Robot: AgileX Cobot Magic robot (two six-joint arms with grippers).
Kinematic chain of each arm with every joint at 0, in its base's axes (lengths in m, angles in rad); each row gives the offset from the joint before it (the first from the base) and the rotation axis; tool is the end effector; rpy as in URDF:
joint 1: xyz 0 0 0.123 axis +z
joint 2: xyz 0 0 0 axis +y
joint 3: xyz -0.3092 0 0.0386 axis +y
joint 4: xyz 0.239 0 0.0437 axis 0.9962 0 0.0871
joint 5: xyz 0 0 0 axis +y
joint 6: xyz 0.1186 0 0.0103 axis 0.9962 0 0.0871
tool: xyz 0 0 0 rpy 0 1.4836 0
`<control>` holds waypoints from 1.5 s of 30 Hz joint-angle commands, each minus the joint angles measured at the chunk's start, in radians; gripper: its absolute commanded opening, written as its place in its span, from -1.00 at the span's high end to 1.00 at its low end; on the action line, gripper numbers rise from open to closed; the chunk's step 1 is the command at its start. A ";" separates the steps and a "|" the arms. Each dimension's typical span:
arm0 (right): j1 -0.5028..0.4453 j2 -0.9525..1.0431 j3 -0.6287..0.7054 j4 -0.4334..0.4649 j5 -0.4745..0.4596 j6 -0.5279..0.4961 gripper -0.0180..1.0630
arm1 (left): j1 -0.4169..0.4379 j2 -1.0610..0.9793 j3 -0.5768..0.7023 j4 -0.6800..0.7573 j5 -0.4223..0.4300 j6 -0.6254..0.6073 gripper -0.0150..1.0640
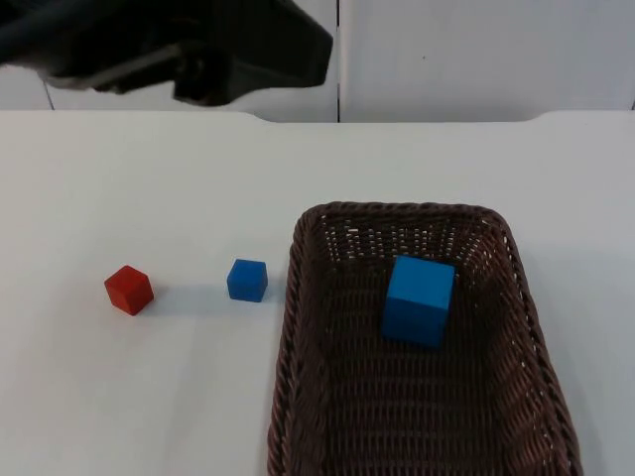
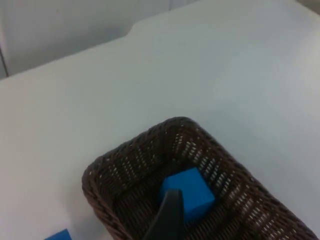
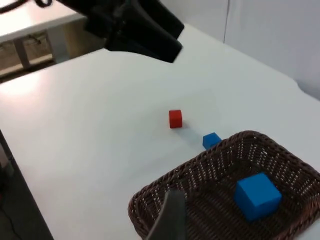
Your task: Pick up the basket with the left hand and place the largest block into the basket with the right hand.
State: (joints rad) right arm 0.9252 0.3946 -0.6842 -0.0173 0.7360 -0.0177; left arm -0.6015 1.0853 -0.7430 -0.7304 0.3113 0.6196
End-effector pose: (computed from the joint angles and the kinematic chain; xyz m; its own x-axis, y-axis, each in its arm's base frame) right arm 0.0356 0.0450 0.3457 -0.1872 -0.2992 -0.9356 -0.7982 0.6015 -0.0327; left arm 0.1778 -0.1516 0.3205 -0.4475 0.2047 -0.8706 0.6664 0.7254 -0.1720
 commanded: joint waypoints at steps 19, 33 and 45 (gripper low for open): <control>0.001 -0.395 0.068 -0.071 0.338 0.121 -0.36 | -0.003 -0.361 0.005 0.333 0.323 -0.135 -0.46; 0.003 -0.395 0.168 -0.087 0.345 0.122 -0.36 | -0.003 -0.622 0.021 0.432 0.536 -0.208 -0.46; 0.003 -0.395 0.168 -0.087 0.345 0.119 -0.36 | -0.003 -0.945 0.179 0.536 0.660 -0.440 -0.46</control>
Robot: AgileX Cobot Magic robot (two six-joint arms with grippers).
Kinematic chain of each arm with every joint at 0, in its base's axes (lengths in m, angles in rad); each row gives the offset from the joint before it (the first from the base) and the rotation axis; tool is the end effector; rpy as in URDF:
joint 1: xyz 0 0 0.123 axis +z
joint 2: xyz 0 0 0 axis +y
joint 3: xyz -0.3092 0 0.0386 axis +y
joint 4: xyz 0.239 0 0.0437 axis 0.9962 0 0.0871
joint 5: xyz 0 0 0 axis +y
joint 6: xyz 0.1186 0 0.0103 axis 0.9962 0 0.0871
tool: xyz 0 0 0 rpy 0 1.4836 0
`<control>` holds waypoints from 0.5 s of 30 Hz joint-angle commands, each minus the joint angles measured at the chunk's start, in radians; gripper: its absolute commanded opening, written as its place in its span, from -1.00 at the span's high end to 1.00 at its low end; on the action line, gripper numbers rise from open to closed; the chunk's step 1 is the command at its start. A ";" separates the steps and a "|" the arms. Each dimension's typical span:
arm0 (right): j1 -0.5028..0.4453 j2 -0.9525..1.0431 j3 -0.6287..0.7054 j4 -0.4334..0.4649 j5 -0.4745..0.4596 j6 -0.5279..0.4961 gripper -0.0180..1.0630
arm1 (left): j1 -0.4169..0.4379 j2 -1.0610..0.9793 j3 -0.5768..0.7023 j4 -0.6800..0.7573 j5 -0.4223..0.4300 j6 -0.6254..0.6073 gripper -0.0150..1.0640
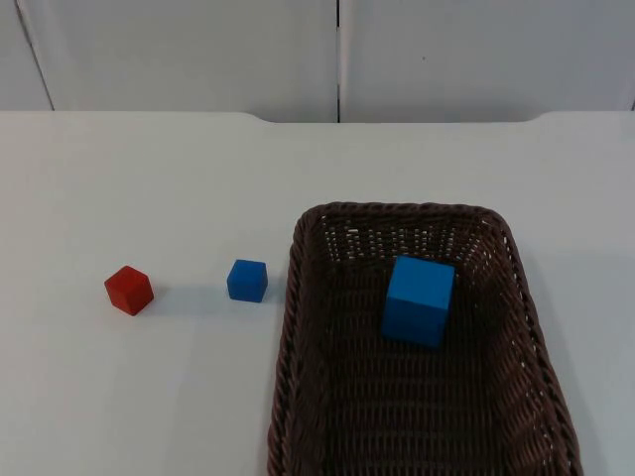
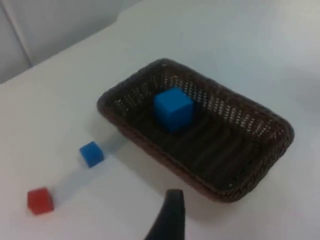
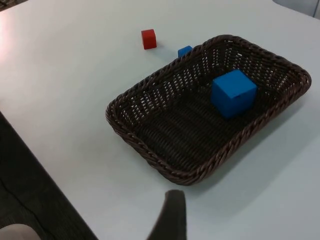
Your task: Pick up the basket with the left hand and place the largest block into the basket with the right hand.
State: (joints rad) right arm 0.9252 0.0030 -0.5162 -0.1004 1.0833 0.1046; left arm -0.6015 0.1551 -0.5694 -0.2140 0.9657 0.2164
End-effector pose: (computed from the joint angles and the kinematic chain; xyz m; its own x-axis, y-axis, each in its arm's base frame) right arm -0.0019 -0.0201 0.2630 -0.3208 -0.3308 -0.8875 -0.7312 0.6821 0.0100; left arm -0.0060 -0.0211 0.2937 -0.2955 0.3142 -0.9022 0.7173 0.6967 0.0077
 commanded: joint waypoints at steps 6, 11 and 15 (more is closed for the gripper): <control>0.003 -0.003 0.000 -0.004 -0.002 -0.004 -0.36 | -0.003 -0.155 0.005 0.174 0.040 -0.186 -0.46; 0.003 -0.003 0.000 -0.004 -0.002 -0.005 -0.36 | -0.002 -0.155 0.042 0.198 0.087 -0.216 -0.46; 0.003 -0.003 0.000 -0.004 -0.002 -0.005 -0.36 | -0.002 -0.155 0.074 0.190 0.106 -0.222 -0.46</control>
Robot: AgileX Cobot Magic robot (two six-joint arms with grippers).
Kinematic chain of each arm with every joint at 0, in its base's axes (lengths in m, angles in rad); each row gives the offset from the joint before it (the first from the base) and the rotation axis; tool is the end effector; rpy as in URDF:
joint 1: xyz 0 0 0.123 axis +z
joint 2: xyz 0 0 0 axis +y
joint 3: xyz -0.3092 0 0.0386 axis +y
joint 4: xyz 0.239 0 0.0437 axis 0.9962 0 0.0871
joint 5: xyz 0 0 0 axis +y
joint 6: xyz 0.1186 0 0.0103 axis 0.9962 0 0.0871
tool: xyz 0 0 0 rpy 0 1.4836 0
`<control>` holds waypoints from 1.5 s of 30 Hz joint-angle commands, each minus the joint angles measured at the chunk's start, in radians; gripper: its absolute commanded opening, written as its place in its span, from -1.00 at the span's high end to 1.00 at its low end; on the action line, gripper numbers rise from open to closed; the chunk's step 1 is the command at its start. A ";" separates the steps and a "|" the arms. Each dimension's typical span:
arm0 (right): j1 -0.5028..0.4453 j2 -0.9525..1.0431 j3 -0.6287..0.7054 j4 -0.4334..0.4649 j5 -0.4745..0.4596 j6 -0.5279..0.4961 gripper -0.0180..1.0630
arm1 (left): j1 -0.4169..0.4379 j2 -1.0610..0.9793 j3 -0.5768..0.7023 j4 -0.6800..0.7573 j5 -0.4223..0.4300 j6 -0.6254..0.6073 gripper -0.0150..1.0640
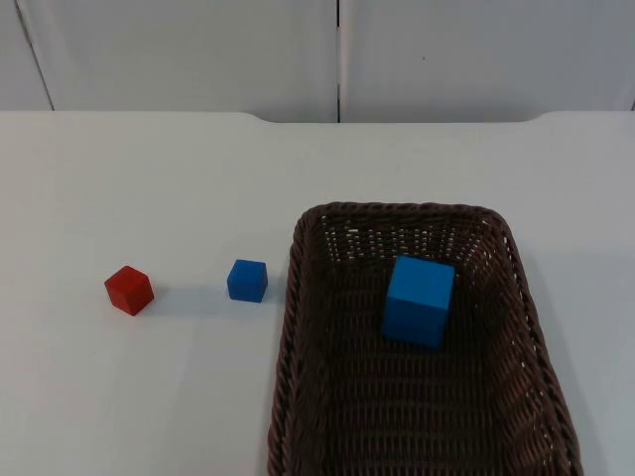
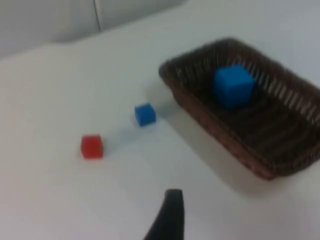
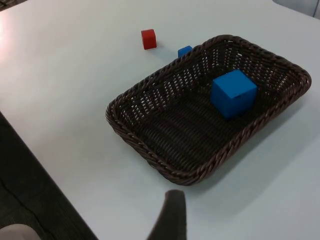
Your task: Pick up the basket with the left hand and place the largest block into the basket with the right hand.
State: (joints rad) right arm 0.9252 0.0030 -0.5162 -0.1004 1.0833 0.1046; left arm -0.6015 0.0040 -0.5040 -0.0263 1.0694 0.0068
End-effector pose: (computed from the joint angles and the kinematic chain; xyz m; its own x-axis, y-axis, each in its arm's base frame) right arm -0.0019 -0.0201 0.2630 -0.3208 -0.3308 -0.8875 -0.7312 0.6821 0.0100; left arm -0.0138 0.0061 0.2605 -0.3856 0.2576 -0.8860 0.5803 0.8142 -0.0159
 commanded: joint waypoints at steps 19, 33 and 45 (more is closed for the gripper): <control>0.003 -0.003 0.000 -0.004 -0.002 -0.007 -0.36 | -0.002 -0.004 0.008 0.012 0.005 -0.007 -0.46; 0.003 -0.003 0.000 -0.004 -0.002 -0.007 -0.36 | -0.002 -0.004 0.008 0.012 0.005 -0.007 -0.47; 0.003 -0.003 0.000 0.009 -0.002 -0.019 -0.36 | -0.002 -0.004 0.008 0.006 0.005 0.011 -0.97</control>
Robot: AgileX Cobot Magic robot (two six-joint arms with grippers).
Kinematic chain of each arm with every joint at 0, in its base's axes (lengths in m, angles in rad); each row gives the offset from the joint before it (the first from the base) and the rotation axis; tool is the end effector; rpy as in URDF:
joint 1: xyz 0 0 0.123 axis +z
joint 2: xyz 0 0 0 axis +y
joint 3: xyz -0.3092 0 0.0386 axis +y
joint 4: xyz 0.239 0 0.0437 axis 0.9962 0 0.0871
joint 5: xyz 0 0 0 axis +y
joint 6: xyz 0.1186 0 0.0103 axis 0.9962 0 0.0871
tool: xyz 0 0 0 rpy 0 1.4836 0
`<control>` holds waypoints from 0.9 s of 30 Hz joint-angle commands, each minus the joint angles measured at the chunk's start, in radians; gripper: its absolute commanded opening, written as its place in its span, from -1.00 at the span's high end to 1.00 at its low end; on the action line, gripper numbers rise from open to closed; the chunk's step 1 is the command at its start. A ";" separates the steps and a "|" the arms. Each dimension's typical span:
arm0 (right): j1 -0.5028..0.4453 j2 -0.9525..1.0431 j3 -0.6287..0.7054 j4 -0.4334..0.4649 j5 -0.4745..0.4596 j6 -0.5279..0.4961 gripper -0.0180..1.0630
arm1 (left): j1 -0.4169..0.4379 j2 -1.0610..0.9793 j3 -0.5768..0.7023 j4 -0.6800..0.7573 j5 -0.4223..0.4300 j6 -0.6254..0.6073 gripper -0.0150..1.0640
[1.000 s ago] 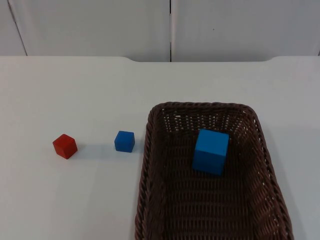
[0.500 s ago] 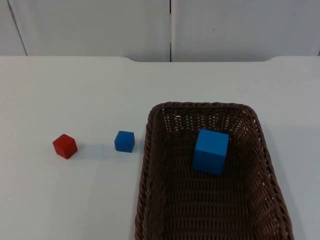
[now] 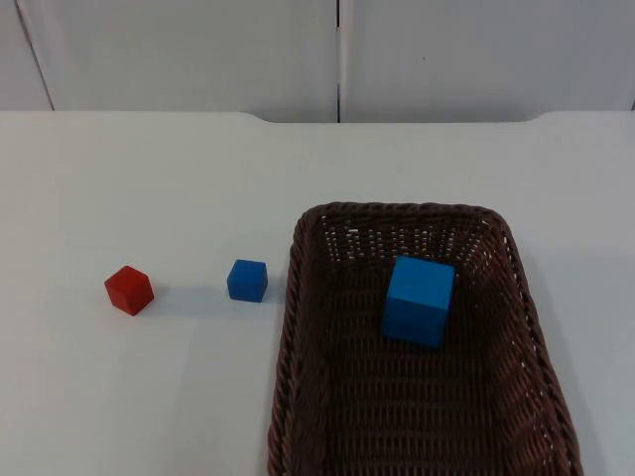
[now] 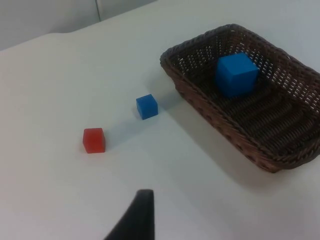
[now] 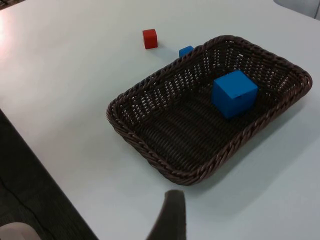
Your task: Pick up the basket with the left hand and place the largest block into the basket with the right hand.
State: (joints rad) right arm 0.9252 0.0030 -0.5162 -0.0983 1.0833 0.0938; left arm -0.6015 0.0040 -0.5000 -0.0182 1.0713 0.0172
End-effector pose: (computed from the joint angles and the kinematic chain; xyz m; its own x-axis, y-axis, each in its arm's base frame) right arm -0.0021 -0.0200 0.2630 -0.3137 -0.3376 -0.8875 -0.7354 0.6777 0.0022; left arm -0.0131 0.0067 0.2591 -0.3817 0.2723 -0.8833 0.5807 0.8141 0.0000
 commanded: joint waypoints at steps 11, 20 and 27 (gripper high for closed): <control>0.003 -0.003 0.000 0.007 -0.002 -0.011 -0.58 | -0.002 -0.004 0.004 0.012 0.003 0.001 -0.97; 0.003 -0.003 0.000 -0.002 -0.002 -0.011 -0.74 | -0.002 -0.004 0.004 0.012 0.003 0.001 -0.97; 0.003 -0.003 0.000 -0.008 -0.002 -0.011 -0.98 | -0.002 -0.004 0.004 0.012 0.003 0.001 -0.97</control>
State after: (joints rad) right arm 0.9252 0.0030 -0.5162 -0.1001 1.0833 0.0894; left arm -0.6015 0.0040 -0.5000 -0.0103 1.0713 0.0172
